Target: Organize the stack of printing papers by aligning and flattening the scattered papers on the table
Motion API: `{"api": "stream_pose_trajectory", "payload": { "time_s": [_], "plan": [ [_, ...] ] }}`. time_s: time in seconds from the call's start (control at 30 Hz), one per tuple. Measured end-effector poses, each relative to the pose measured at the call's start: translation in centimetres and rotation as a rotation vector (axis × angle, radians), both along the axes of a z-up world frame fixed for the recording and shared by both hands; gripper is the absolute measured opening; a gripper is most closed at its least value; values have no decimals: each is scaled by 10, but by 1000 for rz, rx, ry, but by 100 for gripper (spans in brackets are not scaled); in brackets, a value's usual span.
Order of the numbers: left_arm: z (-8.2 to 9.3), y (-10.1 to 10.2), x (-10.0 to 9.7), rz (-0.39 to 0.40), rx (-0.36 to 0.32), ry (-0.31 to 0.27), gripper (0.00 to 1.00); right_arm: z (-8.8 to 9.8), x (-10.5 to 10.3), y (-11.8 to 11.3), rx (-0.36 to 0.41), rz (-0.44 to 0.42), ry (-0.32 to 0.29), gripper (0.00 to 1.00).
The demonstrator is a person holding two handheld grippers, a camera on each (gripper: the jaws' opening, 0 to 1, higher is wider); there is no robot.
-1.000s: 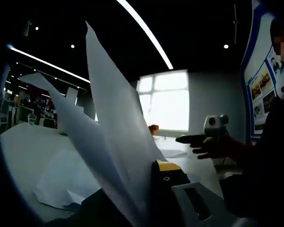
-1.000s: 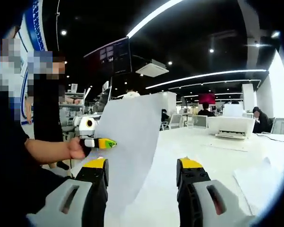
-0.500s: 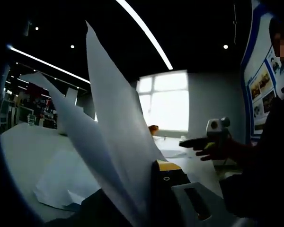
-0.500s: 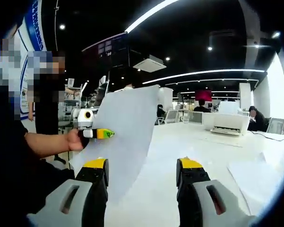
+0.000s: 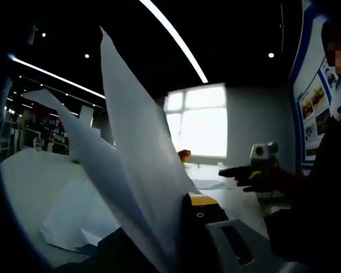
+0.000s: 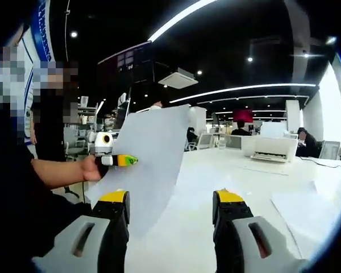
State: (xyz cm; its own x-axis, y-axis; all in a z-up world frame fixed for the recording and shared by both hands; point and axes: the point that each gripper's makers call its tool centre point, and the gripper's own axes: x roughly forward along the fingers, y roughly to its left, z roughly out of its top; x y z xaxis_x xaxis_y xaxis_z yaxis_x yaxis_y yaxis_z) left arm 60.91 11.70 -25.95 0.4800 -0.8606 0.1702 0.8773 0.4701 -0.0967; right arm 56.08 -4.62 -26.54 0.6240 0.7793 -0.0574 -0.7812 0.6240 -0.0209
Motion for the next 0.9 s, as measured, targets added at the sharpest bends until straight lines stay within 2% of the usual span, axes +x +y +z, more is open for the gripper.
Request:
{"api": "stream_pose_trajectory", "payload": {
  "time_s": [0.57,0.9],
  "plan": [
    [1,0,0,1,-2,-3,8,-1,-8,-9,10,-20,10,56],
    [2,0,0,4,-2,-15,8,-3,-12,-27,3,-45,10,56]
  ]
}}
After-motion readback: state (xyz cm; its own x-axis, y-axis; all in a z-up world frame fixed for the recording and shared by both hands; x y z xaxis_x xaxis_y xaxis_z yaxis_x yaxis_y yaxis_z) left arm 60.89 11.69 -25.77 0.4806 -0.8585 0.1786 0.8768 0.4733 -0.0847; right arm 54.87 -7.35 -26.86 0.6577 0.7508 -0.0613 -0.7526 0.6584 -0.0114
